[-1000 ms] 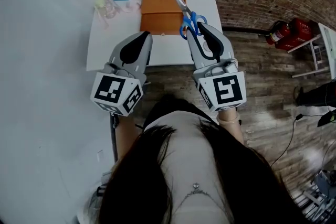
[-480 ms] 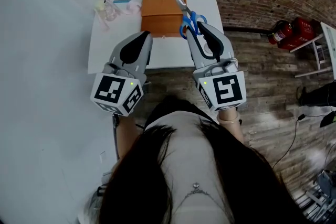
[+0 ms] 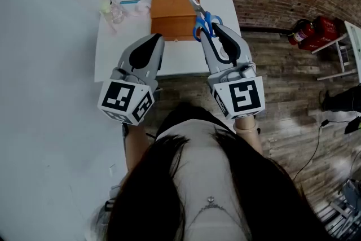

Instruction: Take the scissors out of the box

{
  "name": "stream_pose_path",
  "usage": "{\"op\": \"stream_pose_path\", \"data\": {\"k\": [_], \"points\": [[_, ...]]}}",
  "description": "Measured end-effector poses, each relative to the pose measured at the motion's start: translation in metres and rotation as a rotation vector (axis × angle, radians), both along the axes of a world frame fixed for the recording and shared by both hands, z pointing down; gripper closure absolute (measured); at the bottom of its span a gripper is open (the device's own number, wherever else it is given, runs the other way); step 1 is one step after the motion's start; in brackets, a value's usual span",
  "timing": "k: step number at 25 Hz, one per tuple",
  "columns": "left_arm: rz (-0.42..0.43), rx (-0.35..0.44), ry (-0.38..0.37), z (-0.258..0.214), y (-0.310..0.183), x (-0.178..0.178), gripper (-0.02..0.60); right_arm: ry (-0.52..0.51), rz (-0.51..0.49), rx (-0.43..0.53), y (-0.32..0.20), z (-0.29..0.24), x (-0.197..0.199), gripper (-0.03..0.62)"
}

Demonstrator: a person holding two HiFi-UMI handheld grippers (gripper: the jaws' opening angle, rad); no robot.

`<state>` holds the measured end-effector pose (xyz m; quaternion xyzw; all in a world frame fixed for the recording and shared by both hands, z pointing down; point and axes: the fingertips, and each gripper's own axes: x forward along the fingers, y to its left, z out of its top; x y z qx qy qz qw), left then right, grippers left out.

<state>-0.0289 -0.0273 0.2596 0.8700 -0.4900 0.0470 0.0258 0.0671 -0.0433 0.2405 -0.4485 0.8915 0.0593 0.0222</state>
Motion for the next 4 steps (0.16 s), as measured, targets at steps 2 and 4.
{"op": "stream_pose_path", "data": {"k": [2, 4], "points": [[0.001, -0.002, 0.002, -0.001, -0.0017, -0.002, 0.581, -0.001, 0.002, 0.0, -0.0019, -0.0013, -0.0017, 0.499], [0.003, -0.004, 0.002, -0.0017, -0.0036, -0.0043, 0.581, -0.004, 0.005, 0.0, -0.004, -0.002, -0.0035, 0.499]]}}
